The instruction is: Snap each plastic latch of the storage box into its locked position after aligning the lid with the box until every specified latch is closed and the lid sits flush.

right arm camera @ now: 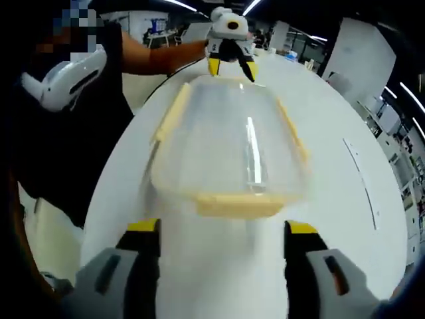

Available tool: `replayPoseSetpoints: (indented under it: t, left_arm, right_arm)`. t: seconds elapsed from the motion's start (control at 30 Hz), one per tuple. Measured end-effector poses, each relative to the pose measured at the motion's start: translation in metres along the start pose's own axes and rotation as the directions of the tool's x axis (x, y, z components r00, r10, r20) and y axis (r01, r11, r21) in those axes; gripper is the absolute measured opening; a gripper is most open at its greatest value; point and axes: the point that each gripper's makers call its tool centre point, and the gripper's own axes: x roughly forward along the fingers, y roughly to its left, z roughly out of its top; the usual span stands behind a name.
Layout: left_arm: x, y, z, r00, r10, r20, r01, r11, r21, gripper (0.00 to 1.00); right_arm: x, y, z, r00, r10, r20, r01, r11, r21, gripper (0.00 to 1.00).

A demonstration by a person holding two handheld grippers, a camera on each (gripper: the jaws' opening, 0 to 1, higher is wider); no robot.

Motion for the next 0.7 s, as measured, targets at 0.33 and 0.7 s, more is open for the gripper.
replayPoseSetpoints:
  t: [0.33,0.7]
  left_arm:
    - [-0.018,0.015,0.015,0.974,0.205,0.101,-0.205,0.979,-0.007,1.00]
    - [-0.036,-0.002,0.027,0.958,0.245,0.148,-0.244,0.969,-0.024,1.00]
  right_arm:
    - [-0.040,-0.035,0.045,0.934,-0.309,0.178,0.324,0.944,-0.063,1.00]
    - [-0.069,-0.006,0.101,0.777,-0.394,0.491,0.422,0.905,0.058,1.00]
